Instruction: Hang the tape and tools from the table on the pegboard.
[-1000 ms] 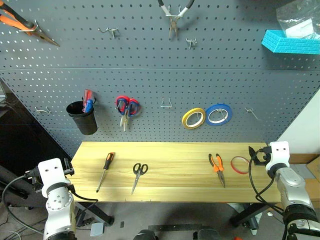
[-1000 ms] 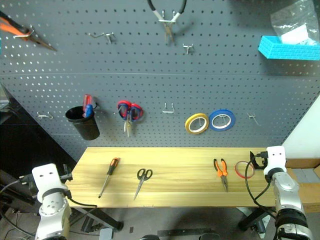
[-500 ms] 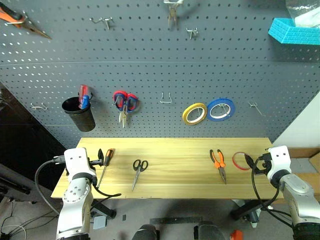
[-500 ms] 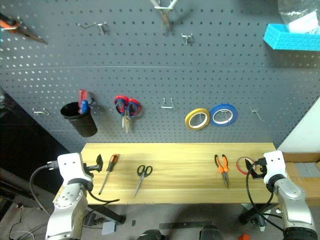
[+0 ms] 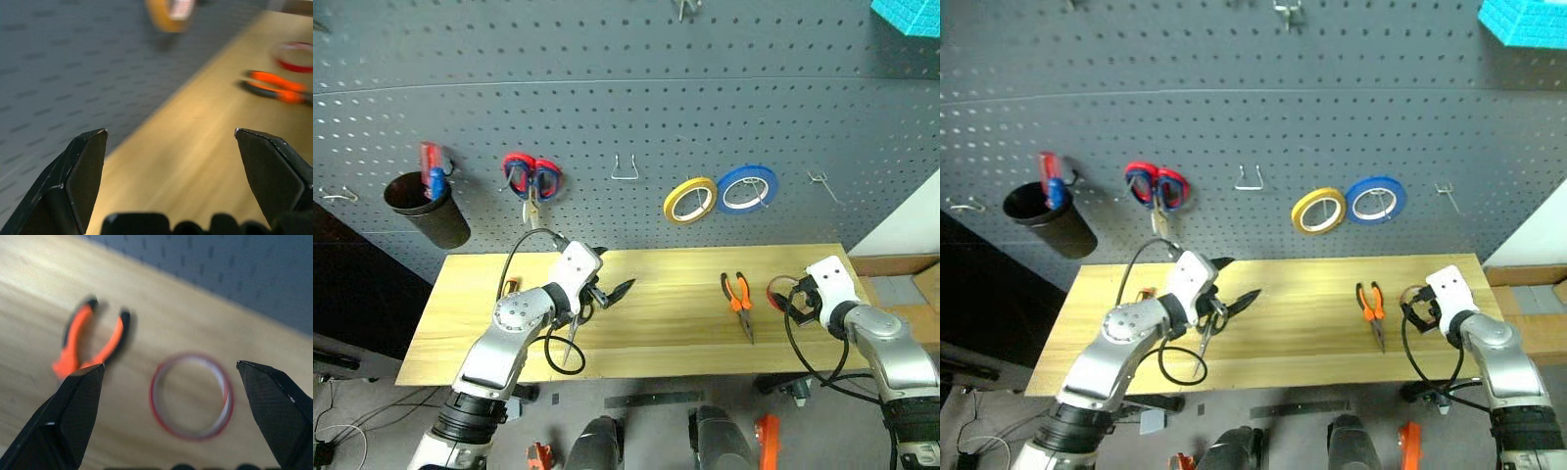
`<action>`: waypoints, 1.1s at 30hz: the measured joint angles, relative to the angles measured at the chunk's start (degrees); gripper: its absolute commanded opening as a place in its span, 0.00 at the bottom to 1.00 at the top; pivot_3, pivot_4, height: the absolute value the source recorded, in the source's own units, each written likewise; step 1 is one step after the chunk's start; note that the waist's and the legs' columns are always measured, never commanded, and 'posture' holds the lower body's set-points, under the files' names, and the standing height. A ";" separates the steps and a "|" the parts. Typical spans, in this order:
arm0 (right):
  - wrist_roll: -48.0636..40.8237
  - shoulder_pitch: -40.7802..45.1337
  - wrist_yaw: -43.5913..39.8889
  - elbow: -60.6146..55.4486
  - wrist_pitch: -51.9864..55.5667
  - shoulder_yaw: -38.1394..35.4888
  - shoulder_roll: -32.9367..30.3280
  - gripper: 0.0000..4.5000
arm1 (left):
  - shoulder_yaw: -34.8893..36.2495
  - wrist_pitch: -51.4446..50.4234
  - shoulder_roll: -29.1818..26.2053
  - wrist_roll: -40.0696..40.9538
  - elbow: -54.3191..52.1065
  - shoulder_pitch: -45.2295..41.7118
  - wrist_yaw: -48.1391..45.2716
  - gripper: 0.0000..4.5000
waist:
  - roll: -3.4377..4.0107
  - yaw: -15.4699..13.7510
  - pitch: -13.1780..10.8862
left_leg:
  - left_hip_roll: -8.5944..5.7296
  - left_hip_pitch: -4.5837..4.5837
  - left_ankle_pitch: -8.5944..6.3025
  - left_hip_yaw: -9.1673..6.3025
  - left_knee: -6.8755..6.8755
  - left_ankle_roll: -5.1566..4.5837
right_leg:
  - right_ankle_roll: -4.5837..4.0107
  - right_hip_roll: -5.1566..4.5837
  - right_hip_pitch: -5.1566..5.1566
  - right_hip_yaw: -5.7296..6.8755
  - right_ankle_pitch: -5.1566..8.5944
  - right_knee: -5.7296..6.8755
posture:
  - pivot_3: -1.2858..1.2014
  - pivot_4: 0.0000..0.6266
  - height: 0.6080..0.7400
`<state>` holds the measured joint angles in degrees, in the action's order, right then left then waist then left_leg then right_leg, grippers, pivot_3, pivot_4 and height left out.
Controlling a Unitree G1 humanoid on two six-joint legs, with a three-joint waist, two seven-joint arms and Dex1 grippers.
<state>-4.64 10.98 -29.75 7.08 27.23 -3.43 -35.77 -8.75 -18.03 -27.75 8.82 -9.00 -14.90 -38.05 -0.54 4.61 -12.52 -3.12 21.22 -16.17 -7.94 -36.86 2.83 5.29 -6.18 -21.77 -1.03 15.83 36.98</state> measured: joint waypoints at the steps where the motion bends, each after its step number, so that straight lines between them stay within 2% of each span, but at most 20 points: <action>1: 0.68 1.66 -0.52 2.56 0.56 1.18 -0.15 1.00 | -0.58 -0.01 0.04 0.48 0.12 -1.18 -1.94 0.99 | 0.00 0.18 -0.32 | -0.01 0.24 0.00 0.02 -0.13 0.00 | 0.02 0.00 -0.22 -0.01 -0.02 0.05 | 0.45 0.45 1.00; 3: 2.25 6.23 -2.15 8.82 1.04 4.13 -0.49 1.00 | -2.18 -0.07 0.08 2.48 0.37 -4.46 -6.66 0.99 | 0.01 0.47 -1.10 | -0.04 0.59 0.02 0.07 -0.29 -0.01 | 0.10 -0.02 -0.54 -0.05 -0.12 0.12 | 0.45 0.46 1.00; 9: 5.64 14.31 -4.75 20.76 -1.61 7.59 -0.62 1.00 | -3.66 -1.32 -1.20 5.42 0.46 -7.46 -15.46 0.99 | -0.16 0.83 -2.79 | -0.02 0.70 0.03 0.10 -0.21 0.00 | 0.10 -0.03 -0.63 -0.01 -0.12 0.07 | 0.46 0.50 1.00; 15: 7.67 20.02 -8.80 31.44 -6.84 10.31 -0.46 1.00 | -5.64 -1.48 -3.37 4.89 0.32 -7.71 -18.90 0.99 | -0.33 0.85 -3.65 | -0.02 0.72 0.04 0.13 -0.21 0.02 | 0.10 -0.04 -0.66 -0.02 -0.12 0.06 | 0.47 0.51 1.00; 20: 8.99 24.85 -11.97 39.66 -9.98 11.94 -0.40 0.67 | -5.66 -1.34 -3.54 4.28 0.21 -7.60 -18.89 1.00 | -0.61 0.73 -3.87 | -0.01 0.72 0.04 0.09 -0.29 0.01 | 0.11 -0.03 -0.63 0.01 -0.13 0.11 | 0.47 0.49 1.00; 29: 10.87 29.48 -15.96 47.93 -11.81 13.91 -0.18 0.01 | -6.05 0.03 -3.98 2.87 0.18 -7.47 -19.18 1.00 | -0.72 0.44 -3.87 | -0.01 0.70 0.15 0.06 -0.39 0.22 | 0.15 -0.04 -0.56 0.04 -0.15 0.10 | 0.47 0.45 1.00; 33: 10.71 30.12 -15.91 49.35 -11.73 13.49 0.32 0.00 | -6.05 0.69 -3.97 2.61 0.18 -7.47 -19.38 1.00 | -0.80 0.45 -3.81 | -0.02 0.70 0.15 0.04 -0.47 0.23 | 0.18 -0.04 -0.53 0.04 -0.18 0.11 | 0.46 0.44 1.00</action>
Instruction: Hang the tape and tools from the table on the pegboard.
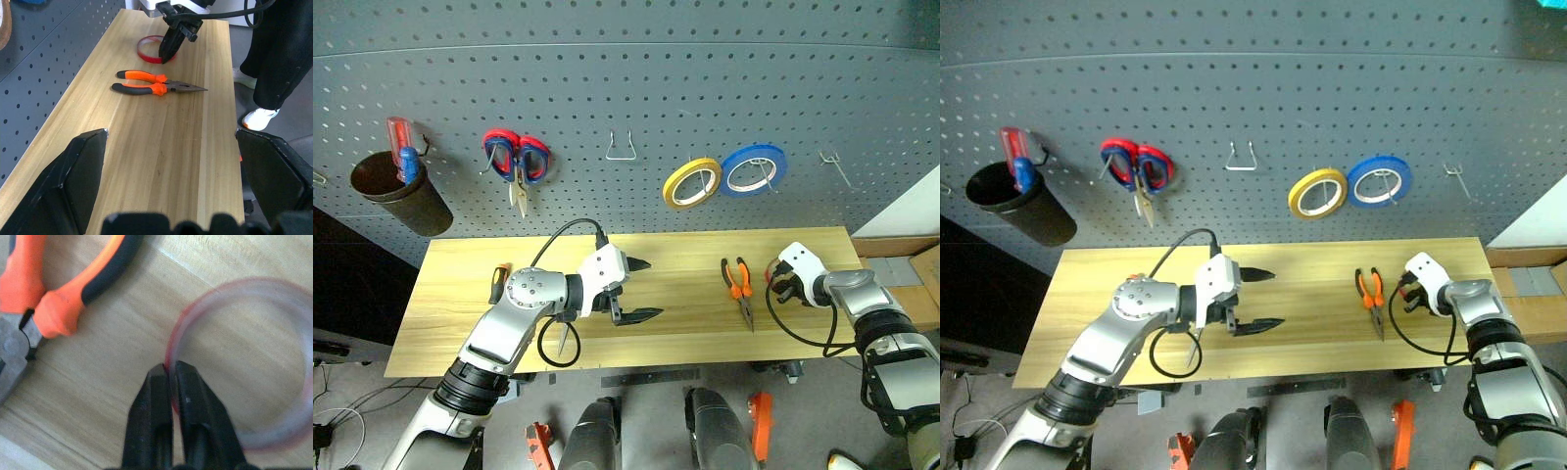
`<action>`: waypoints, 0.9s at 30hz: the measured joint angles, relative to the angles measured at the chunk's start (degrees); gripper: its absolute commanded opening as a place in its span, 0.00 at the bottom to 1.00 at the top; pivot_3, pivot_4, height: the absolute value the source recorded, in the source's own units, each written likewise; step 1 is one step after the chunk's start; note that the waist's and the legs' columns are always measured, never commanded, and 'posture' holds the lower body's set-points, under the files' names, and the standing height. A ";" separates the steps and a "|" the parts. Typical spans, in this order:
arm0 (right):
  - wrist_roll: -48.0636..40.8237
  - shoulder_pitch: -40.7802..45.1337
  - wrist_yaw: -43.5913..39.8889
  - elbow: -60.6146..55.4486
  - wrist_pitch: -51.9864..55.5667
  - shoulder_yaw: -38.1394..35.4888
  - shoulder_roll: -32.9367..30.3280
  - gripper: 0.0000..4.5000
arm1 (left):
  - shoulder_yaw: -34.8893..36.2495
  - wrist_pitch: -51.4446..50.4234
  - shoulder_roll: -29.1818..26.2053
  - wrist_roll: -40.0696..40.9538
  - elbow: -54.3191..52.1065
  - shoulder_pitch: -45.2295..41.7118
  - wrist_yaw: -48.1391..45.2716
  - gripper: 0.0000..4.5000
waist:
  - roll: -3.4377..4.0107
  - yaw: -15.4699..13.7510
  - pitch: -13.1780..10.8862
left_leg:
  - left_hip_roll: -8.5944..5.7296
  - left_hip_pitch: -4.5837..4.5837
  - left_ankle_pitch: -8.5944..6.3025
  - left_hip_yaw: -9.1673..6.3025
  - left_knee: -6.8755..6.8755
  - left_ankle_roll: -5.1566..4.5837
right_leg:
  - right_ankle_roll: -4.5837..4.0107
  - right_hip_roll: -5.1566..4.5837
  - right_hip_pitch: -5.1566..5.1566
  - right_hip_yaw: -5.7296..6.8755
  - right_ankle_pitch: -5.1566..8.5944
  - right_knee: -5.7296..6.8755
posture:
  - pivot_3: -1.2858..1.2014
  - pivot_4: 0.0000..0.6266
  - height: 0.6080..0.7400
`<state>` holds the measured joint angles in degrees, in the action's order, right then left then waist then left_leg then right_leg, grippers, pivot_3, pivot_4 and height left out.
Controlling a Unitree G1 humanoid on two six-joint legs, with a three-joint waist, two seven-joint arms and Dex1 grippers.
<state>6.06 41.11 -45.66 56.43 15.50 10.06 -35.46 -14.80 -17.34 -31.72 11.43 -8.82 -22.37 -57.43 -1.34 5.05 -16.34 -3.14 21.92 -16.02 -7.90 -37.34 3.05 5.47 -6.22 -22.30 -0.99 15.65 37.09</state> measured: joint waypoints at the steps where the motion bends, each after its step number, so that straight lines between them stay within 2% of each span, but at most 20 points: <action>1: -0.06 -0.12 0.13 -0.14 0.01 -0.22 0.02 0.00 | 0.00 0.19 0.02 -0.03 0.00 0.00 -0.08 1.00 | -0.01 0.00 0.01 | 0.00 0.00 0.00 0.01 -0.01 0.00 | 0.00 0.00 0.00 -0.01 0.00 0.00 | 0.46 0.44 1.00; 5: -0.76 -2.61 1.34 -3.37 0.22 -2.42 0.04 0.00 | 0.00 0.42 0.15 -0.12 0.05 -0.04 -0.30 1.00 | -0.03 -0.02 0.02 | -0.01 0.02 0.00 0.00 -0.04 0.00 | 0.01 0.00 0.00 0.00 -0.01 0.01 | 0.46 0.42 1.00; 8: -1.90 -10.46 6.18 -13.87 1.35 -6.12 -0.20 0.00 | -0.02 0.53 0.35 -0.11 0.09 -0.23 -0.55 1.00 | 0.00 -0.40 0.02 | -0.04 0.14 0.00 -0.06 -0.06 0.01 | 0.01 -0.04 -0.09 0.04 -0.01 0.01 | 0.46 0.42 1.00; 10: -2.11 -17.55 9.72 -24.30 3.09 -8.88 -0.67 0.00 | -0.01 0.60 0.49 -0.09 0.06 -0.42 -0.57 1.00 | 0.05 -0.43 0.03 | -0.09 0.39 0.00 -0.05 -0.10 0.01 | 0.02 -0.10 -0.30 0.04 -0.01 0.03 | 0.45 0.42 1.00; 13: -2.56 -30.01 14.97 -44.27 7.42 -14.17 -0.20 0.00 | -0.06 0.73 0.70 -0.08 0.03 -0.81 -0.62 1.00 | 0.15 -0.26 0.07 | -0.14 1.21 0.00 0.00 -0.50 0.02 | 0.04 -0.12 -1.26 -0.03 -0.01 0.62 | 0.44 0.43 1.00; 15: -2.47 -37.54 19.32 -59.46 11.41 -17.78 2.77 0.00 | -0.04 0.98 1.03 -0.06 0.05 -1.14 -0.64 1.00 | 0.19 -0.09 0.06 | -0.15 1.21 0.00 0.09 -0.52 0.02 | 0.04 -0.14 -1.35 -0.11 -0.01 0.77 | 0.44 0.44 1.00; 18: 0.73 -44.59 25.84 -76.03 13.45 -18.12 7.67 0.00 | -0.03 1.92 2.41 -0.07 0.08 -2.05 -0.37 1.00 | 0.20 0.25 0.07 | -0.14 1.05 -0.03 0.19 -0.63 -0.04 | 0.04 -0.11 -1.31 -0.24 -0.01 0.99 | 0.44 0.45 1.00; 22: 7.26 -43.63 31.99 -89.70 12.40 -15.66 10.01 0.00 | 0.60 4.14 5.87 0.08 0.10 -4.62 1.96 1.00 | 0.21 0.53 0.06 | -0.15 0.93 -0.06 0.19 -0.74 -0.26 | 0.13 -0.08 -1.17 -0.27 -0.14 1.00 | 0.43 0.45 1.00; 27: 8.62 -33.35 32.25 -89.90 11.62 -16.10 8.12 0.00 | 2.84 3.79 9.43 2.24 0.04 -6.75 4.93 1.00 | 0.21 1.00 0.06 | -0.12 0.84 -0.01 0.15 -0.76 -0.24 | 0.04 -0.06 -1.06 -0.19 -0.20 1.03 | 0.43 0.45 1.00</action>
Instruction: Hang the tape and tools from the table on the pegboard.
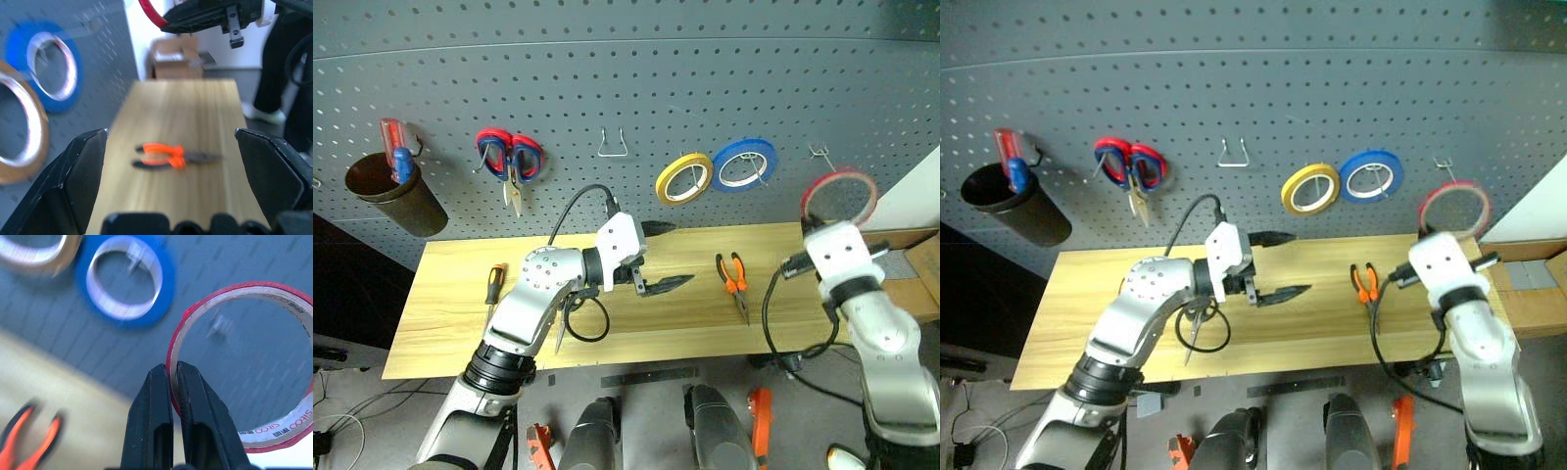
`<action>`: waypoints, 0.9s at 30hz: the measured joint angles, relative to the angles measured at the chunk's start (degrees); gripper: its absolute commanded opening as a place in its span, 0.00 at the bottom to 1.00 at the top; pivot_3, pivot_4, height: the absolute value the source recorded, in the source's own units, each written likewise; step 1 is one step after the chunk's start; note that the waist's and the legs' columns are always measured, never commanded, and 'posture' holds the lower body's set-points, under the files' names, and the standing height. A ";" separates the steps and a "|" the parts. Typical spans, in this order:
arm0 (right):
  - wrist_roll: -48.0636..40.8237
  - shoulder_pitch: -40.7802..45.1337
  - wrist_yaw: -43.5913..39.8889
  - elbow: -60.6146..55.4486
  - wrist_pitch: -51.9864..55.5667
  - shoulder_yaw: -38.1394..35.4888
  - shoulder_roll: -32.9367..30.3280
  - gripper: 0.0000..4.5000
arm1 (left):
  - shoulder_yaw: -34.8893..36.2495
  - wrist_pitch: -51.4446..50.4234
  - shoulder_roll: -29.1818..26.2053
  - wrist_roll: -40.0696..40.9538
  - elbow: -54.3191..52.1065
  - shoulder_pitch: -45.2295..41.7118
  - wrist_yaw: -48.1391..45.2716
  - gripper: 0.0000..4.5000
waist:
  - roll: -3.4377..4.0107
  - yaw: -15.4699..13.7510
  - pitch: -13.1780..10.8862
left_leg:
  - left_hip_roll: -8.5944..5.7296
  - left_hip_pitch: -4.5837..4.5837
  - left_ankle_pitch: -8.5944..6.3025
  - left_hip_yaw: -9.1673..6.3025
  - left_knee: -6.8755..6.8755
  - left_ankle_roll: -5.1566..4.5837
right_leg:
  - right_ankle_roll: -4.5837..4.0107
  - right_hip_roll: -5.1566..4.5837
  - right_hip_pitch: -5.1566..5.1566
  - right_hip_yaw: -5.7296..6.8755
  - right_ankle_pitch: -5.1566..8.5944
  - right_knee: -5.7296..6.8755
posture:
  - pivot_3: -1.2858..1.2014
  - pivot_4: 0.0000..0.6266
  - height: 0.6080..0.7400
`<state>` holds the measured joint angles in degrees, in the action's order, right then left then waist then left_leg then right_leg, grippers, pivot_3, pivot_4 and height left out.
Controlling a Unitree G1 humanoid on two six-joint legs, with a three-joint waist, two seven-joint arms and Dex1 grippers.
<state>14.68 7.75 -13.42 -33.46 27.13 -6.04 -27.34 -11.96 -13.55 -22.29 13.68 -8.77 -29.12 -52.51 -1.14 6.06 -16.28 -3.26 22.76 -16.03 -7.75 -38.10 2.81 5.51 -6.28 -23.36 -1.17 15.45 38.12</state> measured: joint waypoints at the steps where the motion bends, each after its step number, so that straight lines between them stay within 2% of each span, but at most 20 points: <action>1: -0.13 1.41 -0.07 0.63 -0.14 -0.39 -0.27 0.00 | 0.14 -0.53 0.25 0.50 -0.08 -0.30 0.46 1.00 | 0.00 0.10 0.00 | 0.01 0.02 0.02 -0.01 0.01 0.03 | -0.01 0.00 0.00 0.02 0.00 -0.01 | 0.44 0.45 1.00; 5: -2.59 7.26 -0.60 8.56 -1.69 -2.84 -1.32 0.00 | 1.98 -6.90 2.10 5.43 -1.91 -1.35 2.02 1.00 | -0.02 0.19 -0.01 | -0.02 0.14 0.09 0.04 0.03 0.16 | 0.00 -0.04 -0.02 0.05 0.00 -0.20 | 0.44 0.44 1.00; 10: -6.08 10.56 -1.59 18.08 -4.47 -4.60 -1.68 0.00 | 3.50 -12.07 2.37 9.34 -4.49 -3.34 3.30 1.00 | -0.02 0.26 -0.01 | -0.03 0.15 0.08 0.10 0.13 0.16 | 0.00 -0.08 -0.06 0.05 0.01 -0.24 | 0.45 0.43 1.00; 18: -11.44 16.14 -3.41 32.34 -10.87 -4.81 -1.61 0.00 | 4.35 -12.97 3.15 10.77 -4.78 -4.68 5.81 1.00 | -0.02 0.38 -0.01 | -0.02 0.12 0.09 0.12 0.03 0.16 | 0.00 -0.06 -0.06 0.03 0.00 -0.12 | 0.45 0.43 1.00; 24: -13.89 17.54 -4.13 38.25 -12.91 -4.68 -0.74 0.00 | 5.56 -14.06 3.61 11.45 -4.76 -5.28 7.11 1.00 | -0.02 0.42 -0.01 | -0.03 0.13 0.09 0.12 0.04 0.16 | 0.00 -0.07 -0.08 0.03 0.00 -0.14 | 0.45 0.43 1.00; 27: -14.34 17.42 -4.07 38.30 -13.05 -4.57 -0.27 0.14 | 5.61 -14.65 3.66 11.86 -4.74 -5.29 7.95 1.00 | -0.02 0.40 -0.01 | -0.03 0.13 0.09 0.12 0.03 0.17 | 0.00 -0.07 -0.08 0.03 0.00 -0.13 | 0.45 0.43 1.00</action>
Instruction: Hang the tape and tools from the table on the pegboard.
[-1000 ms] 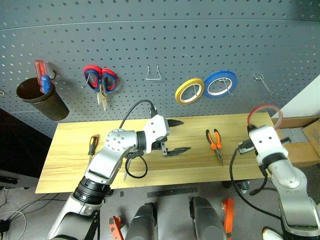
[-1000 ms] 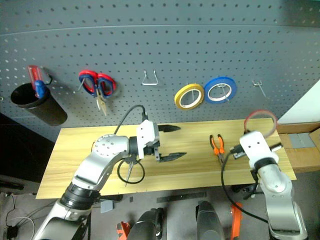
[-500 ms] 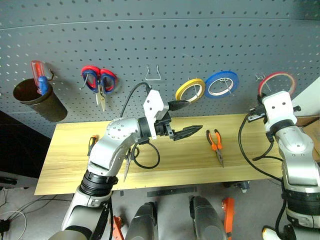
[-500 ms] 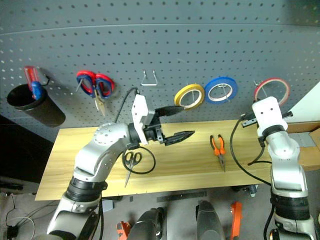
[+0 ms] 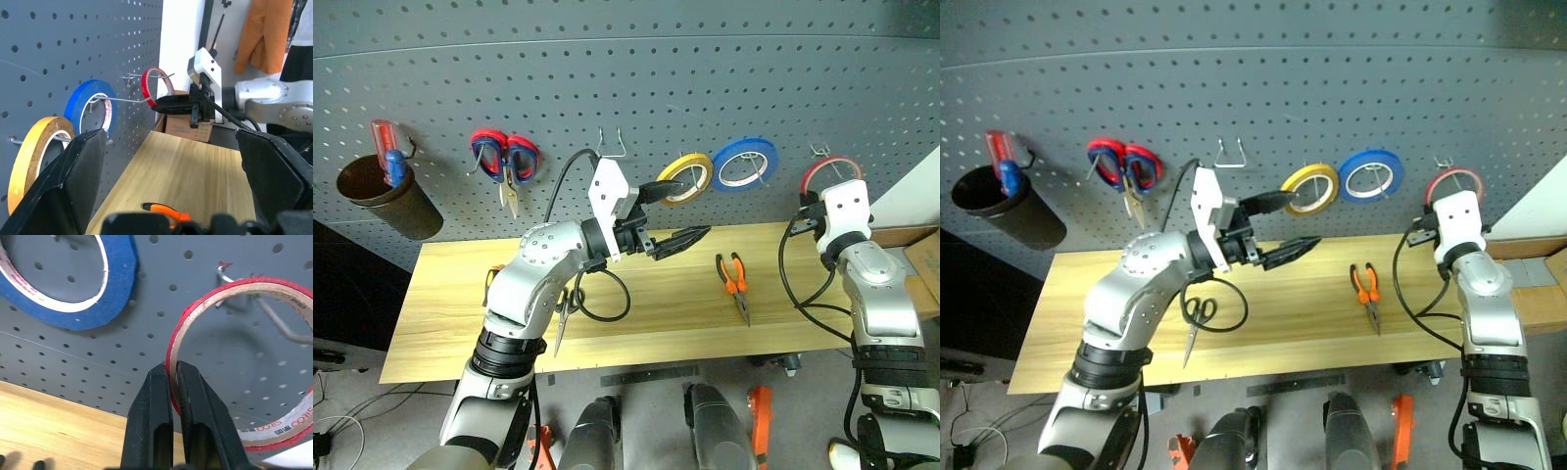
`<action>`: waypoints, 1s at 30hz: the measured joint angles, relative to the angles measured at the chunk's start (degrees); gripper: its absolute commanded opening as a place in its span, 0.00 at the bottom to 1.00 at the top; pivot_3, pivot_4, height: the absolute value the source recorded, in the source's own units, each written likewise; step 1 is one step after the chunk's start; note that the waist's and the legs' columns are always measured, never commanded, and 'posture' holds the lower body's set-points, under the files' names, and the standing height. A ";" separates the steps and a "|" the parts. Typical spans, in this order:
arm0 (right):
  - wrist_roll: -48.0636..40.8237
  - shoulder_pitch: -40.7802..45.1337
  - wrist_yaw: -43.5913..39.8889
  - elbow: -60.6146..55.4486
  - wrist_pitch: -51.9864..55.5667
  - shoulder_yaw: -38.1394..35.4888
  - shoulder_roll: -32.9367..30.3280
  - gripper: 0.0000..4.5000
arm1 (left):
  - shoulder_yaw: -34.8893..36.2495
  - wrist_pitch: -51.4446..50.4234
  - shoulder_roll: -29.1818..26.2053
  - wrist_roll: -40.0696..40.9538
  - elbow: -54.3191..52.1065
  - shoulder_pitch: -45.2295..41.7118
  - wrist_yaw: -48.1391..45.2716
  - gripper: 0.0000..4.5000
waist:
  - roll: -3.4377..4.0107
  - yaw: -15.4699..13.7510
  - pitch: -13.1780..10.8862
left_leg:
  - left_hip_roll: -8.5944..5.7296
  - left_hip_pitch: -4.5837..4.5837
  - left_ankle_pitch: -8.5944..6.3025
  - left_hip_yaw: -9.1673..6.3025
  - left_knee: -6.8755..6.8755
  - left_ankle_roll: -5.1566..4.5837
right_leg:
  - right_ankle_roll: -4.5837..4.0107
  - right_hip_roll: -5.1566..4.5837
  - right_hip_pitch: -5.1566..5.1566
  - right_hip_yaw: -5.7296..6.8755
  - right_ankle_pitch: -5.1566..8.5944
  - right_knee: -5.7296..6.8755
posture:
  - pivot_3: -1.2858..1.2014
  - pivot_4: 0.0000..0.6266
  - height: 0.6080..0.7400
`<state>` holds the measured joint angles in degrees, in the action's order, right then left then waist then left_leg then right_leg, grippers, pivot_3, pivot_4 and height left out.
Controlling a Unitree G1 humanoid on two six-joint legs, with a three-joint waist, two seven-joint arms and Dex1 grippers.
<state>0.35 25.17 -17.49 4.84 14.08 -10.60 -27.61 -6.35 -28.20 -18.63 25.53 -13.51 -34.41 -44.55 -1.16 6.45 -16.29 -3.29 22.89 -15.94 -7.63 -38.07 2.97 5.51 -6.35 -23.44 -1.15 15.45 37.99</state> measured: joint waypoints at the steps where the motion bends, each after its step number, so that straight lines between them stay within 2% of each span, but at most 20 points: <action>1: -0.01 -0.43 0.07 -0.29 0.10 0.06 0.16 0.21 | 0.00 0.02 -0.12 -0.03 0.01 0.02 0.12 1.00 | 0.00 0.00 0.00 | 0.00 0.00 0.00 -0.01 0.00 0.00 | 0.00 0.00 0.00 0.01 0.00 0.01 | 0.45 0.43 1.00; 7: 0.17 -8.24 1.44 -8.21 4.25 0.77 2.44 0.68 | -0.67 3.43 -4.45 -3.58 0.77 3.60 -1.28 1.00 | 0.01 -0.02 0.00 | 0.01 0.00 0.00 0.01 0.03 0.00 | 0.00 0.01 -0.06 -0.05 0.00 0.03 | 0.45 0.43 1.00; 11: 0.09 -13.98 3.05 -17.85 12.83 2.88 6.38 0.99 | -1.15 6.53 -9.51 -6.23 2.43 7.28 -4.56 1.00 | 0.03 0.05 0.01 | 0.04 -0.01 0.00 0.00 0.04 0.00 | -0.01 0.03 -0.13 -0.10 0.00 0.10 | 0.45 0.45 1.00; 16: 0.21 -15.40 5.24 -25.81 29.39 9.60 12.08 1.00 | -2.24 10.30 -17.88 -9.77 7.47 10.61 -11.39 1.00 | 0.04 0.05 0.01 | 0.05 -0.04 -0.08 -0.06 0.02 -0.15 | -0.03 0.07 -0.13 -0.11 -0.01 0.14 | 0.45 0.46 1.00; 19: 0.58 -13.23 6.88 -25.72 37.62 12.47 15.24 1.00 | -2.36 13.49 -20.42 -12.01 11.28 10.56 -13.98 1.00 | 0.05 0.06 0.00 | 0.04 -0.03 -0.11 -0.09 0.03 -0.19 | -0.04 0.07 -0.16 -0.08 -0.02 0.14 | 0.45 0.45 1.00; 23: 0.75 -8.10 8.13 -19.83 39.27 13.69 15.74 1.00 | -2.33 13.79 -20.33 -12.35 13.39 9.94 -15.36 1.00 | 0.05 -0.10 0.00 | 0.01 0.01 -0.03 -0.08 0.02 -0.06 | -0.04 0.04 -0.16 -0.06 -0.02 0.09 | 0.45 0.44 1.00; 30: 0.72 -0.77 9.63 -2.10 35.24 12.70 15.70 1.00 | -2.33 13.72 -20.27 -12.32 13.29 8.88 -16.35 1.00 | 0.05 0.30 0.01 | 0.03 0.04 0.01 0.01 0.10 0.02 | -0.04 0.04 -0.29 -0.08 -0.02 0.12 | 0.45 0.42 1.00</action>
<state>1.07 24.40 -7.86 2.74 49.32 2.09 -11.92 -8.68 -14.48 -38.89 13.22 -0.22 -25.53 -60.90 -1.11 6.75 -16.29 -3.25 22.93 -15.92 -7.62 -37.96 3.00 5.47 -6.31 -23.72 -1.23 15.44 38.11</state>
